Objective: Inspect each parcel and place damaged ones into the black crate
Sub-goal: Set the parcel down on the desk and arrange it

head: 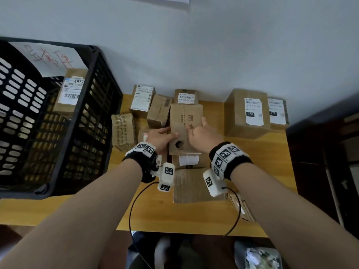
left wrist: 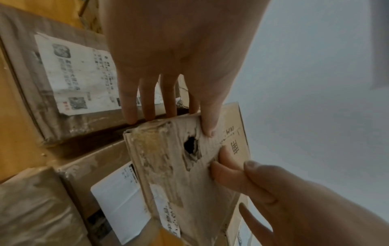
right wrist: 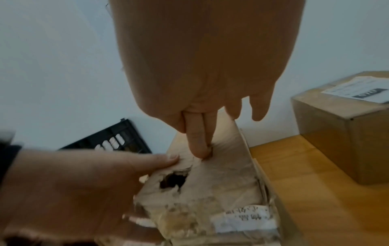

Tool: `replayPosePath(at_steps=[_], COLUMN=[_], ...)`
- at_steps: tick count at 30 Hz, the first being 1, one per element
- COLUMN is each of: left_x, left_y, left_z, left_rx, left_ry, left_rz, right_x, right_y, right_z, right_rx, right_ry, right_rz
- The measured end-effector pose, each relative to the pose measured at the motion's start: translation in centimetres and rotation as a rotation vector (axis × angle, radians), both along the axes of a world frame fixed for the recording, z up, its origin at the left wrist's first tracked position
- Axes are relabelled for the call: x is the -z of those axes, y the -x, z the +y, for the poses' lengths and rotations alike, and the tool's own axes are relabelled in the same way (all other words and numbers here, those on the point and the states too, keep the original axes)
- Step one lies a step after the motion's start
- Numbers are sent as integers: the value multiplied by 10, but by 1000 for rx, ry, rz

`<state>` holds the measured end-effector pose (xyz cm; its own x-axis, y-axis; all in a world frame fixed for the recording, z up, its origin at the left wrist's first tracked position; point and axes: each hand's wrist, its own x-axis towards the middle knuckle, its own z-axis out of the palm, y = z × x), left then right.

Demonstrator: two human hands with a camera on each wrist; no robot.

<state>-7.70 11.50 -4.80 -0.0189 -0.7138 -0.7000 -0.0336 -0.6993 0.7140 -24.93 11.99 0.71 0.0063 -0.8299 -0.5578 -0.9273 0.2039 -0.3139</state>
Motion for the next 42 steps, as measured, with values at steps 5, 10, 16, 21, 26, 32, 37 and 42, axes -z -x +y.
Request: replayPosePath(at_steps=[5,10,16,21,26,32,37,42], left_x=[5,8,7,2,-2,-20,-21,-19], left_y=[4,6,-2,-6,-9,-9,-1,-9], left_z=[-1,1,3,8,12,0,1,0], left_rx=[16,-2,18,57,14,-108,-77,-55], left_ry=[13,-4,-75,-123,-34,110,26,-34], left_rz=[-42,-14,-25,76,86,93,61,62], right_x=[6,10,-11,-2,5,3,-24,-43], right_y=[-9,-9,13,15,17,12,6,0], right_z=[-3,-7,-8,-1,3,6,5,-2], right_rx=[74,142,152,370,551,721,544,253], right_ry=[-23,-83,48,45,100,-189,-93,192], right_rz=[-7,-28,-270,-449,-568,-737,-585,-549])
